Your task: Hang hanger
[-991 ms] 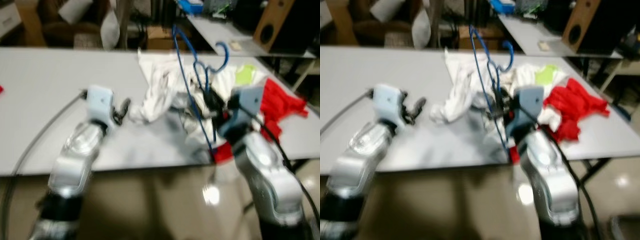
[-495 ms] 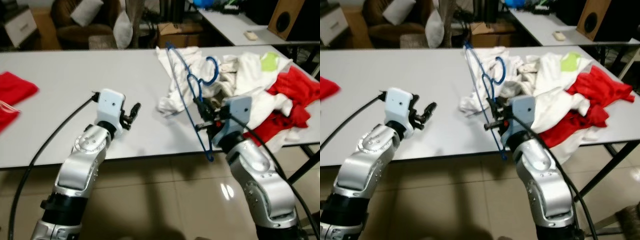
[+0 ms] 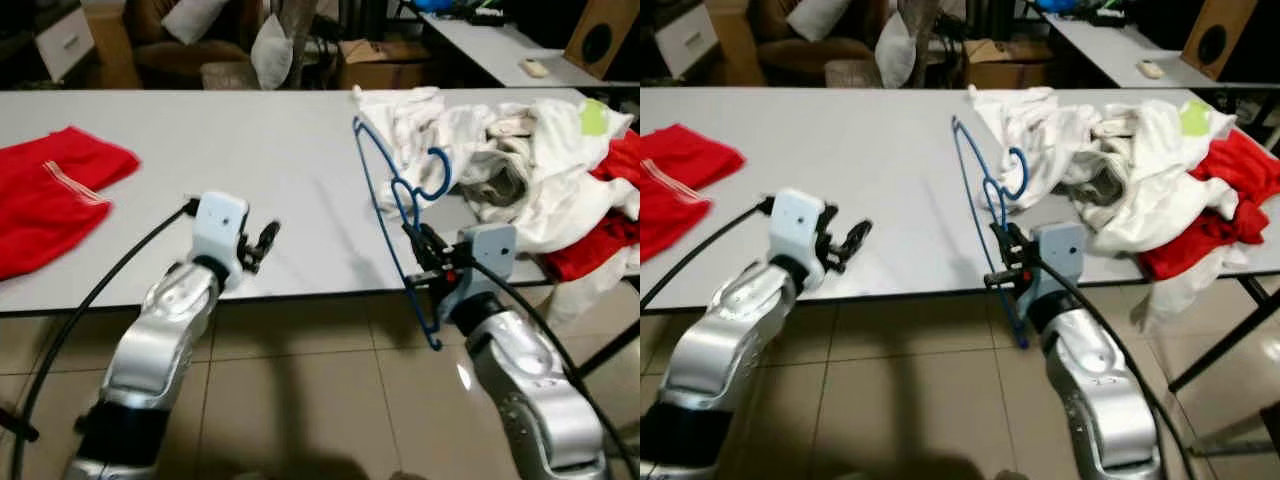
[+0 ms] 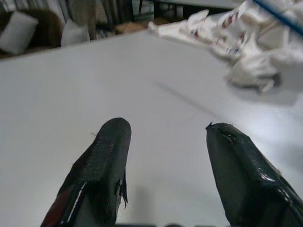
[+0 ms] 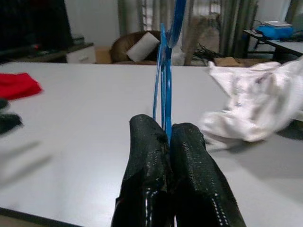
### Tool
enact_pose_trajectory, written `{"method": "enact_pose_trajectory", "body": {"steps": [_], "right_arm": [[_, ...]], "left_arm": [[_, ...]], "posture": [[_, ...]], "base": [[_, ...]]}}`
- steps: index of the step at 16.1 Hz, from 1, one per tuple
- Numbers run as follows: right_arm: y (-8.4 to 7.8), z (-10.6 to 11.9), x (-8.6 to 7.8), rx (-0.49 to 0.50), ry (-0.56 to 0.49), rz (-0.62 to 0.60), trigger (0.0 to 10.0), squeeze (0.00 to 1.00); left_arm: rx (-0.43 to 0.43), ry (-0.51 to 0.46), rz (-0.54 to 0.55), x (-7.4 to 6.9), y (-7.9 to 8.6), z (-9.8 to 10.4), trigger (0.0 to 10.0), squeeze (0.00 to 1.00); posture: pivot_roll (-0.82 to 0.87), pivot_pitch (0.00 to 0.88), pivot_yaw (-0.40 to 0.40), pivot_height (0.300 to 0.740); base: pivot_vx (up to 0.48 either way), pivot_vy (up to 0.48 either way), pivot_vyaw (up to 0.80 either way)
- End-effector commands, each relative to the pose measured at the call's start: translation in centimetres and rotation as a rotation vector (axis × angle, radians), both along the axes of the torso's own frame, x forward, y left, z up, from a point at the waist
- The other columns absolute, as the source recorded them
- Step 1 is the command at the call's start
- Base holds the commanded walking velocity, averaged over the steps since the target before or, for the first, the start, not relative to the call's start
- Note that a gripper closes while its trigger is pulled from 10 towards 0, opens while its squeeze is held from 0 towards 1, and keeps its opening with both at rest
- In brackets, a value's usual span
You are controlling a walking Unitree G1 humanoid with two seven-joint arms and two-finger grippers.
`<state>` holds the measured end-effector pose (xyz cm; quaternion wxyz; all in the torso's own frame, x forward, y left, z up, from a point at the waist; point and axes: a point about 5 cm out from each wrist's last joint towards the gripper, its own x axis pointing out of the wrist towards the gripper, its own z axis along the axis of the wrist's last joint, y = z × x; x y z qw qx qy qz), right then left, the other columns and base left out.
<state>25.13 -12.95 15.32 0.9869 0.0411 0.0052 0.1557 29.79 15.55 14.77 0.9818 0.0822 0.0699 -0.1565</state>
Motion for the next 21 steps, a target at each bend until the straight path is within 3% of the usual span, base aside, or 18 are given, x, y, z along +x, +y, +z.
{"method": "enact_pose_trajectory", "body": {"steps": [1, 4, 6, 9, 14, 17, 18, 20, 21], "right_arm": [[-0.7, 0.3, 0.0, -0.004, -0.026, -0.054, 10.0, 0.00], [-0.4, 0.5, 0.5, 0.031, -0.026, -0.057, 10.0, 0.00], [0.3, 0.8, 0.8, 0.031, -0.031, -0.011, 10.0, 0.00], [0.5, 0.2, 1.0, 0.062, 0.000, 0.000, 10.0, 0.00], [0.2, 0.6, 1.4, -0.001, -0.010, 0.098, 10.0, 0.00], [-1.7, 2.0, 2.0, -0.082, -0.017, 0.320, 10.0, 0.00], [-2.5, 2.4, 2.1, -0.121, -0.015, 0.398, 10.0, 0.00], [-4.2, 3.2, 2.3, -0.228, -0.002, 0.576, 10.0, 0.00], [-4.2, 3.2, 2.3, -0.228, -0.002, 0.576, 10.0, 0.00]], "left_arm": [[-0.038, 0.006, 0.007, -0.1, -0.1, 0.1, 10.0, 0.00], [-0.097, 0.008, 0.010, 0.5, -0.9, 0.3, 10.0, 0.00], [-0.073, -0.009, 0.007, 1.1, -1.1, 0.6, 10.0, 0.00], [-0.060, -0.003, 0.005, 0.9, -0.9, 0.3, 10.0, 0.00], [-0.049, 0.004, -0.016, 0.9, -1.2, 0.2, 10.0, 0.00], [-0.103, -0.059, -0.039, 0.9, 1.1, 1.8, 10.0, 0.00], [-0.151, -0.109, -0.135, 0.9, 1.5, 3.4, 10.0, 1.00], [-0.137, -0.175, -0.387, 0.8, 2.0, 7.0, 10.0, 1.00], [-0.137, -0.175, -0.387, 0.8, 2.0, 7.0, 10.0, 1.00]], "posture": [[-0.17, 0.008, 0.007, 0.740], [-0.19, 0.003, 0.024, 0.740], [-0.19, 0.013, 0.042, 0.740], [-0.18, 0.000, 0.032, 0.740], [-0.17, 0.000, 0.027, 0.740], [-0.16, 0.000, 0.004, 0.740], [-0.15, 0.000, 0.001, 0.740], [-0.14, 0.000, -0.013, 0.740], [-0.14, 0.000, -0.013, 0.740]], "base": [[0.000, 0.292, 0.00], [0.000, 0.000, 0.00], [0.000, 0.000, 0.00], [-0.102, 0.000, 0.00], [-0.239, 0.000, 0.00], [0.000, 0.000, 0.00], [0.000, 0.000, 0.00], [0.000, 0.000, 0.00], [0.000, 0.000, 0.00]]}}
